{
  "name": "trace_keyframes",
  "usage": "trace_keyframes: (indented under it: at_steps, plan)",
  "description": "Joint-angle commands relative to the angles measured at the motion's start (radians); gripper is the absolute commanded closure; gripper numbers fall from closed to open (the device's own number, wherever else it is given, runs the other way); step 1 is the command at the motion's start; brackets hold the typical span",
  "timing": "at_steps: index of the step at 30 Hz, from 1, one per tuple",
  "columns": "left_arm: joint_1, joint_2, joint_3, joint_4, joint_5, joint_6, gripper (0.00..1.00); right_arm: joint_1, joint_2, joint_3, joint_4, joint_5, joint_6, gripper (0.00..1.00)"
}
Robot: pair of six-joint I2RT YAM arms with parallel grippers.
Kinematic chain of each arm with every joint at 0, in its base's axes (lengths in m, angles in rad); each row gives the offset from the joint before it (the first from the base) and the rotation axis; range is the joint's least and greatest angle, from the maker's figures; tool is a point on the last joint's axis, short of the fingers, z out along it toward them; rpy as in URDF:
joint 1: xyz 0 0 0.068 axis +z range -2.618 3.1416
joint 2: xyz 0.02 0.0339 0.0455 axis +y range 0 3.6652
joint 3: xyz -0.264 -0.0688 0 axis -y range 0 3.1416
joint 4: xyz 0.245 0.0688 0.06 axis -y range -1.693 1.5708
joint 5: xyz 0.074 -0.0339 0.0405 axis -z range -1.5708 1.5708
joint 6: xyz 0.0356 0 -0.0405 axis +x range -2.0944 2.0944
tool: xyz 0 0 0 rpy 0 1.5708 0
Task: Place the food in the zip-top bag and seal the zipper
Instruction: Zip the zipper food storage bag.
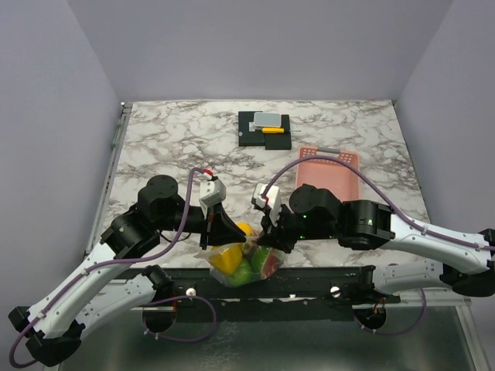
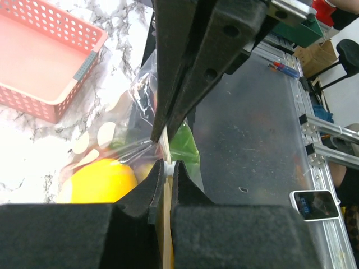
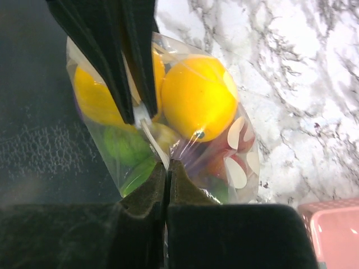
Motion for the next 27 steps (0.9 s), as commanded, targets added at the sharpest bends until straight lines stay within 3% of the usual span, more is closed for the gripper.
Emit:
trace_keyframes:
  at_steps: [1, 27]
  plan:
    - [-0.003, -0.018, 0.055, -0.015, 0.030, 0.033, 1.00, -0.005, -0.060, -0.017, -0.110, 0.197, 0.065, 0.99]
    - [-0.003, -0.050, 0.093, -0.120, -0.064, 0.088, 1.00, -0.005, -0.067, -0.032, -0.353, 0.702, 0.312, 0.99]
